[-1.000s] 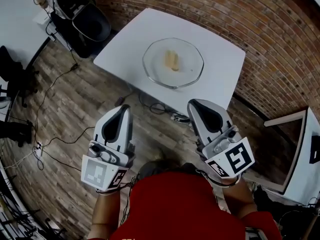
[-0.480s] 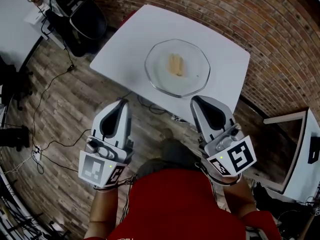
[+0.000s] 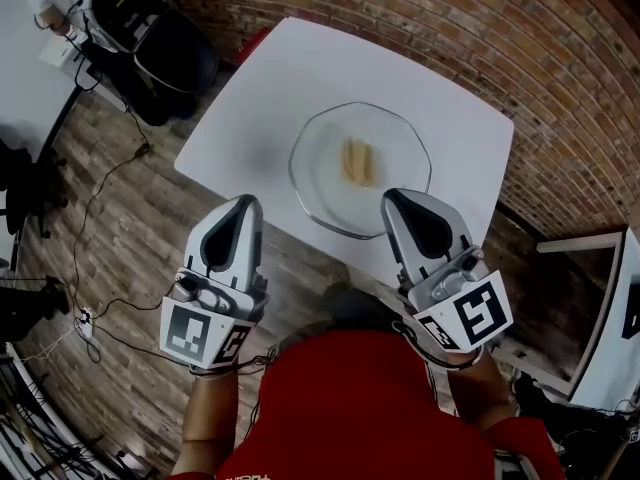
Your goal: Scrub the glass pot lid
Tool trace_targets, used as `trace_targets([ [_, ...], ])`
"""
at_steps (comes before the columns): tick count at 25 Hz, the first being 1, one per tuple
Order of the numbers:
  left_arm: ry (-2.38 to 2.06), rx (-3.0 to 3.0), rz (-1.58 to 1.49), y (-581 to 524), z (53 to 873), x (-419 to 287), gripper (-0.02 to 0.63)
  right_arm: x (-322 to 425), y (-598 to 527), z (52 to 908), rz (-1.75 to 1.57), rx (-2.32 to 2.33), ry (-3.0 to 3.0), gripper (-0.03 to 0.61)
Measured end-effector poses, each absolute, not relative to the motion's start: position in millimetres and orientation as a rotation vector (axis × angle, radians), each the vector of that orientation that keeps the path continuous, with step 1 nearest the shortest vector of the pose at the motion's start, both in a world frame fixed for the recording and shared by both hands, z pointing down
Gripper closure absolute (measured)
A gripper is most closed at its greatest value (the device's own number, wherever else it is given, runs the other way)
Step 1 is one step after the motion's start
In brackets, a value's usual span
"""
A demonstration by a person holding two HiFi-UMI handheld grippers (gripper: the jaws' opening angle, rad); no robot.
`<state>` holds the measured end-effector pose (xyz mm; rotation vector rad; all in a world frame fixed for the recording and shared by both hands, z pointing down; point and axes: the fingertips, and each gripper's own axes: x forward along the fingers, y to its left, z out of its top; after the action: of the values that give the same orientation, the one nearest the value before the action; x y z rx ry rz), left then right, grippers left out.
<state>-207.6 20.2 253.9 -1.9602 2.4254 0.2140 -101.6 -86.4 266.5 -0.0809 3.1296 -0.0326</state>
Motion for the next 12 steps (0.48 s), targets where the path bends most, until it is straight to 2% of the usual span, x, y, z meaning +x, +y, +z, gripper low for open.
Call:
trace_targets([
  [12, 2.459, -2.05, 0.164, -44, 276, -260, 0.597, -150, -140, 273, -0.052, -0.129, 3.152, 0.548],
])
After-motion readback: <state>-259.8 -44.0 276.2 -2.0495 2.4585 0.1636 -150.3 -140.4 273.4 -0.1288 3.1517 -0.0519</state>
